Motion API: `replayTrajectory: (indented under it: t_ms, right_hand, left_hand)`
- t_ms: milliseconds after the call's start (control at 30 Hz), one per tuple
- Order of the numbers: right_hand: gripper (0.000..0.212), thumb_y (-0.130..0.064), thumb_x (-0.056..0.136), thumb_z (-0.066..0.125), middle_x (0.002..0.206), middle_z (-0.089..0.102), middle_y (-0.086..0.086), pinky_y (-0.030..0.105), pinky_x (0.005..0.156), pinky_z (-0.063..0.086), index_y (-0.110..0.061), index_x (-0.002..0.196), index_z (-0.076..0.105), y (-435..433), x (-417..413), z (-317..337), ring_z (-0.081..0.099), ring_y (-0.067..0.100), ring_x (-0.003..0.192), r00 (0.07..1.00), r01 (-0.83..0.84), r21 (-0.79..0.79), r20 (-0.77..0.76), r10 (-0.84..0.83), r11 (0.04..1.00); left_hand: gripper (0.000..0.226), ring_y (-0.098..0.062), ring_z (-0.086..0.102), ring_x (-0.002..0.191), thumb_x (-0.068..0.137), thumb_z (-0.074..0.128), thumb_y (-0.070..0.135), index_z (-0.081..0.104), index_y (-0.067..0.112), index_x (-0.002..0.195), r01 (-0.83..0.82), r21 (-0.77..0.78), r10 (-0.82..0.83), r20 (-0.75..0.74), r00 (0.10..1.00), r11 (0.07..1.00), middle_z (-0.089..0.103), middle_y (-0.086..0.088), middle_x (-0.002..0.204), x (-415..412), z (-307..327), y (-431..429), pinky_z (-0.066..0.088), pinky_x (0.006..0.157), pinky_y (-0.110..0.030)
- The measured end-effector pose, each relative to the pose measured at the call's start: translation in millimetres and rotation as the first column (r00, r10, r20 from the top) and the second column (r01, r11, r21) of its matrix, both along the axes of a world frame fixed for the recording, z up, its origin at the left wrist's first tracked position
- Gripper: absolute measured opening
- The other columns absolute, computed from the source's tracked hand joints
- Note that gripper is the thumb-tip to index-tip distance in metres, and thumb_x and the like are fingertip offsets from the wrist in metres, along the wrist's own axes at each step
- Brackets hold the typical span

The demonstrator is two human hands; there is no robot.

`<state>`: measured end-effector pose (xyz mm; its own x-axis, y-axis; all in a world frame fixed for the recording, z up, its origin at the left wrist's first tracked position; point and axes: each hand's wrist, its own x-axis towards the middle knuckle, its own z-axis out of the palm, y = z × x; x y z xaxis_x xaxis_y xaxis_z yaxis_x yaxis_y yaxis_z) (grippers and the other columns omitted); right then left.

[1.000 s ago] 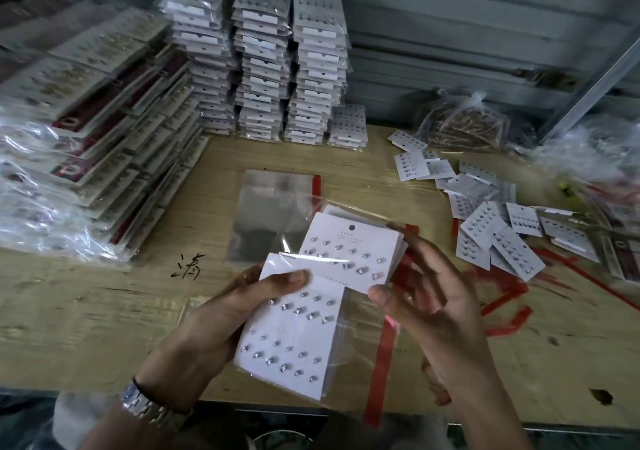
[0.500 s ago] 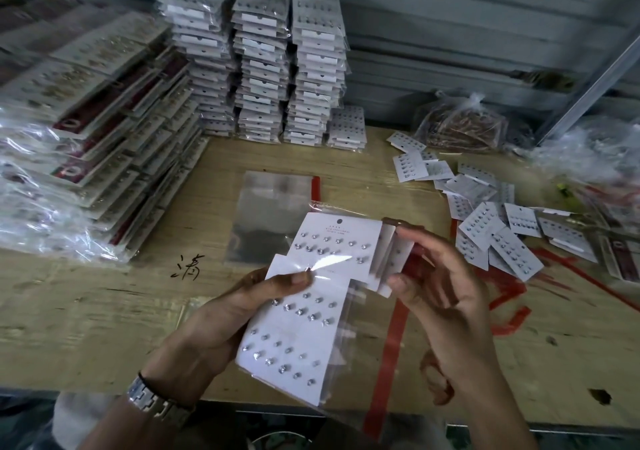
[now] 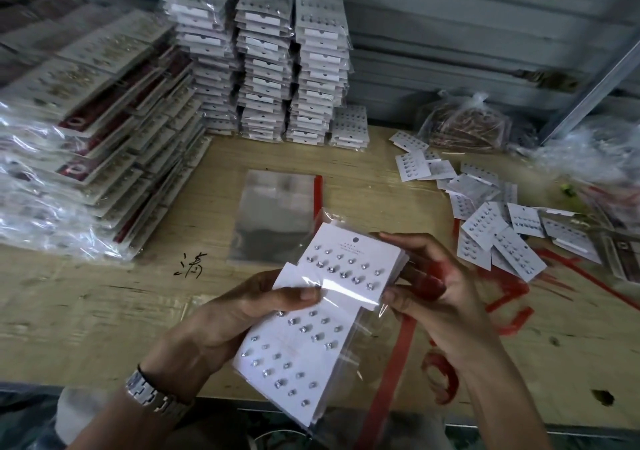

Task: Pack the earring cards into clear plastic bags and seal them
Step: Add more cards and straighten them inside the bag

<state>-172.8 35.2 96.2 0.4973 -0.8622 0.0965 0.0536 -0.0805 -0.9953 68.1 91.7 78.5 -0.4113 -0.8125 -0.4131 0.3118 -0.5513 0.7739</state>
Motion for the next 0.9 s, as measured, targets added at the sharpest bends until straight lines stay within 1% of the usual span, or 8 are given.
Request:
replayTrajectory:
  t_ms: [100,233,333,433,533,633,700,900]
  right_hand:
    - [0.056,-0.033,0.064,0.089,0.117,0.068,0.003,0.028,0.079,0.058,-0.030,0.114,0.064,-0.2,-0.3,1.2,0.067,0.022,0.109,0.996,-0.072,0.079,0.058,0.068,0.994]
    - [0.052,-0.032,0.062,0.090,0.098,0.072,-0.003,0.017,0.061,0.055,-0.032,0.106,0.063,2.3,2.2,3.8,0.071,0.010,0.083,0.999,-0.026,0.089,0.041,0.022,0.996]
    - [0.046,-0.019,0.062,0.084,0.099,0.074,0.003,0.024,0.067,0.058,-0.036,0.100,0.064,3.0,4.8,1.8,0.073,0.020,0.090,1.000,0.005,0.050,0.020,-0.006,0.999]
    - [0.045,-0.018,0.064,0.082,0.103,0.073,0.009,0.029,0.075,0.059,-0.032,0.102,0.061,6.6,8.9,0.8,0.072,0.026,0.096,0.999,0.042,-0.003,-0.001,-0.042,0.999]
    - [0.049,-0.023,0.066,0.084,0.107,0.072,0.007,0.028,0.075,0.059,-0.031,0.108,0.060,8.1,8.9,1.8,0.072,0.025,0.097,0.998,0.056,-0.023,-0.031,-0.057,0.998]
    - [0.060,-0.026,0.069,0.085,0.114,0.072,0.004,0.029,0.080,0.058,-0.036,0.123,0.060,4.9,1.6,6.1,0.071,0.024,0.102,0.998,-0.058,0.100,0.019,0.057,0.993]
    - [0.064,-0.019,0.071,0.082,0.116,0.071,0.001,0.028,0.082,0.057,-0.037,0.128,0.059,2.4,-1.7,8.3,0.070,0.023,0.103,0.996,-0.082,0.104,-0.013,0.084,0.991]
    - [0.054,-0.015,0.071,0.083,0.118,0.071,0.000,0.021,0.087,0.054,-0.033,0.119,0.065,4.0,4.4,6.7,0.067,0.016,0.112,0.997,-0.037,0.035,-0.065,0.039,0.999]
  left_hand:
    - [0.053,-0.041,0.067,0.109,0.072,0.081,0.030,0.070,0.007,0.118,-0.015,0.004,0.015,0.029,0.999,1.000,0.069,-0.023,0.120,-1.9,0.6,0.6,0.057,0.089,-0.041]
    - [0.047,-0.038,0.068,0.107,0.073,0.080,0.029,0.072,0.010,0.115,-0.001,-0.010,0.001,0.031,1.000,1.000,0.070,-0.021,0.119,-5.0,2.1,0.0,0.058,0.087,-0.039]
    - [0.042,-0.037,0.068,0.108,0.077,0.079,0.027,0.072,0.012,0.115,0.014,-0.019,-0.013,0.025,1.000,1.000,0.070,-0.020,0.120,-3.6,2.5,-0.6,0.058,0.085,-0.038]
    - [0.039,-0.036,0.070,0.106,0.078,0.079,0.026,0.073,0.013,0.114,0.022,-0.023,-0.021,0.034,0.999,1.000,0.070,-0.019,0.119,-2.2,1.7,-0.7,0.057,0.082,-0.035]
    - [0.041,-0.037,0.069,0.107,0.078,0.078,0.027,0.072,0.012,0.116,0.024,-0.023,-0.024,0.036,0.999,0.999,0.070,-0.020,0.120,0.3,-0.6,-1.0,0.057,0.084,-0.037]
    - [0.043,-0.034,0.071,0.102,0.074,0.081,0.029,0.074,0.014,0.113,0.031,0.024,-0.031,-0.021,0.999,0.999,0.071,-0.020,0.117,2.6,-2.6,-0.9,0.058,0.080,-0.036]
    - [0.050,-0.032,0.072,0.098,0.066,0.089,0.034,0.075,0.015,0.110,0.042,0.043,-0.040,-0.039,0.998,0.998,0.072,-0.019,0.114,4.0,-4.9,-0.5,0.058,0.079,-0.036]
    - [0.055,-0.033,0.072,0.099,0.064,0.091,0.038,0.075,0.015,0.112,0.071,0.049,-0.068,-0.045,0.997,0.996,0.071,-0.020,0.116,5.0,-9.4,1.0,0.057,0.082,-0.038]
